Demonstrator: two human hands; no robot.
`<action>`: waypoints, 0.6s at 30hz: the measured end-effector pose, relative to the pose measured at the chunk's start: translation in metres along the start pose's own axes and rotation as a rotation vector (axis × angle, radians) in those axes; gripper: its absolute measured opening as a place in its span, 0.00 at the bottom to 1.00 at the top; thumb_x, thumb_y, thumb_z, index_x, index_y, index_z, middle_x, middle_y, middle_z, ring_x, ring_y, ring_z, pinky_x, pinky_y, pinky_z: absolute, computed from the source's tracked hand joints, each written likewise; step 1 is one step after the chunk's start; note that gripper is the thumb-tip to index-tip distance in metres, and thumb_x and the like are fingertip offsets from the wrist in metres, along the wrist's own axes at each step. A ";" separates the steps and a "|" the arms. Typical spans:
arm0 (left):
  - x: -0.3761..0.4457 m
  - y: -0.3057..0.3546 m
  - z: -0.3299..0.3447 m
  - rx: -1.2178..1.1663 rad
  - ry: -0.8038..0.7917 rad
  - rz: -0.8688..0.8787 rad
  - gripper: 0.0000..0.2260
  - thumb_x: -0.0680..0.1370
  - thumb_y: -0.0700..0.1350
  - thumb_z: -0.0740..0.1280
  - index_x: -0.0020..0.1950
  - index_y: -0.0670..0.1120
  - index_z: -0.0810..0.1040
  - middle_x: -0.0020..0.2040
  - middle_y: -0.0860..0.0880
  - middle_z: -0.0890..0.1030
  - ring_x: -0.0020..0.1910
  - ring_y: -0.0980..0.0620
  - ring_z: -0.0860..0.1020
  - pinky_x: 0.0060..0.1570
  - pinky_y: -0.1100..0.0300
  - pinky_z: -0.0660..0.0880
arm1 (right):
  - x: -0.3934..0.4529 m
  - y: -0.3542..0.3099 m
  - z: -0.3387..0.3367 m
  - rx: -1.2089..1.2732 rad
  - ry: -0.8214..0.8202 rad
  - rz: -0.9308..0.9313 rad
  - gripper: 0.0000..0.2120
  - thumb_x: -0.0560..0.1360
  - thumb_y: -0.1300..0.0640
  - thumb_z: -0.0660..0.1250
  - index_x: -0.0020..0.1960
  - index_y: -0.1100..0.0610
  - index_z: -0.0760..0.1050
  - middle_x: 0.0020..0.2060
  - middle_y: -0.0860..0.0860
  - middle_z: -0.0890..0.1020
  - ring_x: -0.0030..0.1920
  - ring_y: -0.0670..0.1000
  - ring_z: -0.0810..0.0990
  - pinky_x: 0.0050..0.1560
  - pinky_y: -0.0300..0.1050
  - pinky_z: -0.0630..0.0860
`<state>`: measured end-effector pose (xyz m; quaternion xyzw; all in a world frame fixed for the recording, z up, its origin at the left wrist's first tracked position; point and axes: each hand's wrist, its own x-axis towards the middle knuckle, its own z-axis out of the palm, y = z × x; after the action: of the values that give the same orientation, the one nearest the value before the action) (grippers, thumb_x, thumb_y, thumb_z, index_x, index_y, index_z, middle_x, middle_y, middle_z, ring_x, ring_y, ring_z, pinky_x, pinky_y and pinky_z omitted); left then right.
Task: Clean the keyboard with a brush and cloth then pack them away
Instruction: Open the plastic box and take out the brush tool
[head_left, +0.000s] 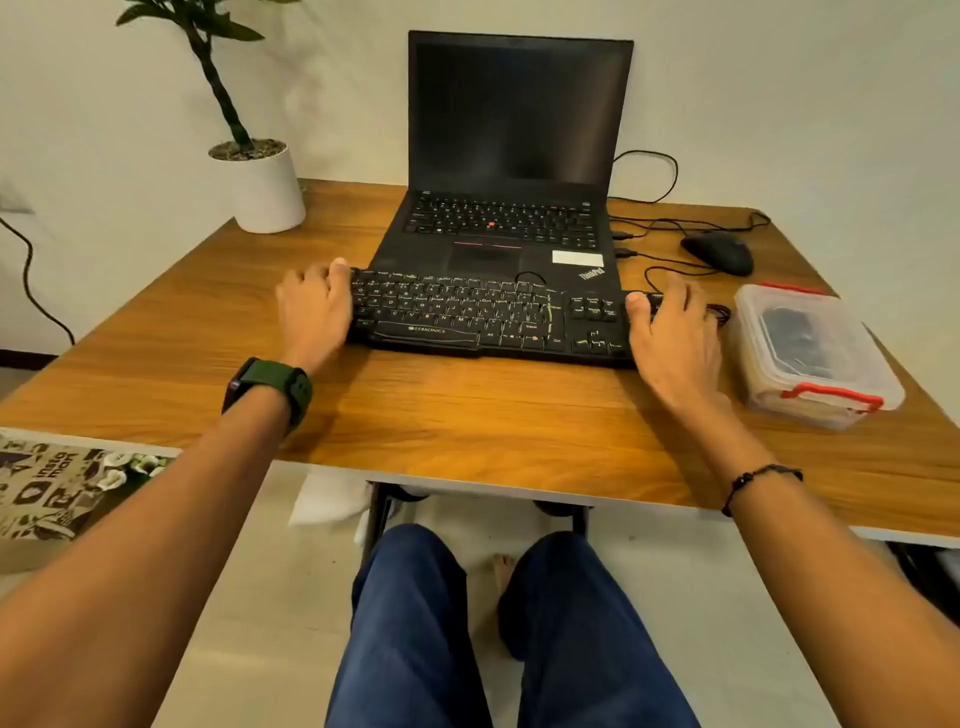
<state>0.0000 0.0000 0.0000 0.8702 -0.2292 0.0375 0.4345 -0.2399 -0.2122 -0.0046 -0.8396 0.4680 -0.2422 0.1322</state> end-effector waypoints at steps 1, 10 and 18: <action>0.002 -0.003 -0.001 -0.019 0.004 -0.073 0.23 0.82 0.52 0.48 0.56 0.35 0.74 0.57 0.34 0.74 0.59 0.38 0.69 0.59 0.46 0.64 | 0.003 0.002 0.001 -0.010 0.003 0.028 0.28 0.79 0.43 0.51 0.73 0.59 0.56 0.71 0.61 0.61 0.67 0.65 0.64 0.63 0.61 0.66; 0.007 -0.014 -0.001 -0.148 -0.012 -0.345 0.17 0.80 0.51 0.52 0.38 0.42 0.69 0.45 0.43 0.71 0.43 0.47 0.68 0.42 0.54 0.63 | 0.034 0.016 0.004 -0.131 -0.010 0.144 0.24 0.80 0.46 0.50 0.55 0.66 0.73 0.52 0.63 0.78 0.54 0.62 0.74 0.56 0.54 0.67; 0.013 -0.017 -0.001 -0.197 0.000 -0.394 0.15 0.80 0.51 0.53 0.40 0.43 0.71 0.45 0.45 0.72 0.35 0.52 0.67 0.36 0.56 0.63 | 0.040 0.013 0.004 -0.164 -0.161 0.294 0.24 0.80 0.50 0.50 0.64 0.68 0.69 0.63 0.66 0.68 0.62 0.63 0.66 0.61 0.55 0.64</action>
<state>0.0191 0.0047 -0.0084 0.8515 -0.0574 -0.0706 0.5165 -0.2290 -0.2527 -0.0028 -0.7868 0.5917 -0.1133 0.1342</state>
